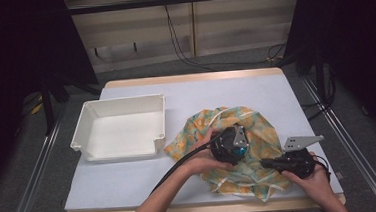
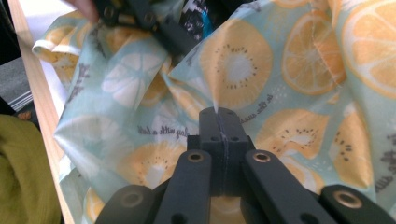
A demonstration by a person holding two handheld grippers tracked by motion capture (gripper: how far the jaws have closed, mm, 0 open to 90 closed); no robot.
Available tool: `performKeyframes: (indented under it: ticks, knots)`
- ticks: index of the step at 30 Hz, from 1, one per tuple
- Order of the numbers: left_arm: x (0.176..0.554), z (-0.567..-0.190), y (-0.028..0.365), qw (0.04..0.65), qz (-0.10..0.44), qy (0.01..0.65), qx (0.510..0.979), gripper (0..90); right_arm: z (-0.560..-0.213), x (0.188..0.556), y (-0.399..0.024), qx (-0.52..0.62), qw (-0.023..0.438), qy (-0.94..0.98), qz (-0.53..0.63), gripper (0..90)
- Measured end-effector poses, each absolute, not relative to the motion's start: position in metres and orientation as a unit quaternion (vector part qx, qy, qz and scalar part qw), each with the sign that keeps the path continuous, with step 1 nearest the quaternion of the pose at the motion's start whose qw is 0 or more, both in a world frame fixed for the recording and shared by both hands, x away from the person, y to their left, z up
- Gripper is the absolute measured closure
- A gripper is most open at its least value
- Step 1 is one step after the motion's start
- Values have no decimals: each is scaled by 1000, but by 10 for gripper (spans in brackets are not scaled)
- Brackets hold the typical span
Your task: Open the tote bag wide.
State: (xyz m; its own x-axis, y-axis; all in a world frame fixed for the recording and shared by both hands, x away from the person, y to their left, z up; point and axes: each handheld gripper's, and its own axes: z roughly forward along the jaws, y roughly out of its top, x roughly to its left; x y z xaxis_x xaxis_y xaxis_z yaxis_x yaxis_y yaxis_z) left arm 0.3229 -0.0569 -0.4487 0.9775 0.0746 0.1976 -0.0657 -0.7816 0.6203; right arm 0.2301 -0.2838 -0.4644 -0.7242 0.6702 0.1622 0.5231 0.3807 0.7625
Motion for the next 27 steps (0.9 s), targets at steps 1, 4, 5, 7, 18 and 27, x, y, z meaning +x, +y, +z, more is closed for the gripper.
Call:
performKeyframes:
  ticks: [1, 4, 5, 7, 18, 27]
  knots:
    - [324, -449, -57, 332, 104, 8, 937, 463, -465, 230, -284, 360, 88, 827, 424, 900]
    - [321, -450, -58, 330, 114, 8, 937, 520, -467, 228, -285, 362, 83, 827, 422, 900]
    - [322, -450, -58, 330, 114, 10, 937, 541, -467, 228, -284, 362, 84, 827, 422, 900]
    - [321, -450, -59, 324, 123, 7, 938, 585, -467, 228, -284, 362, 85, 827, 422, 900]
    - [310, -456, -66, 306, 139, -22, 942, 470, -467, 230, -284, 360, 81, 828, 423, 900]
    - [305, -459, -71, 286, 165, -32, 943, 533, -468, 230, -283, 360, 82, 829, 421, 900]
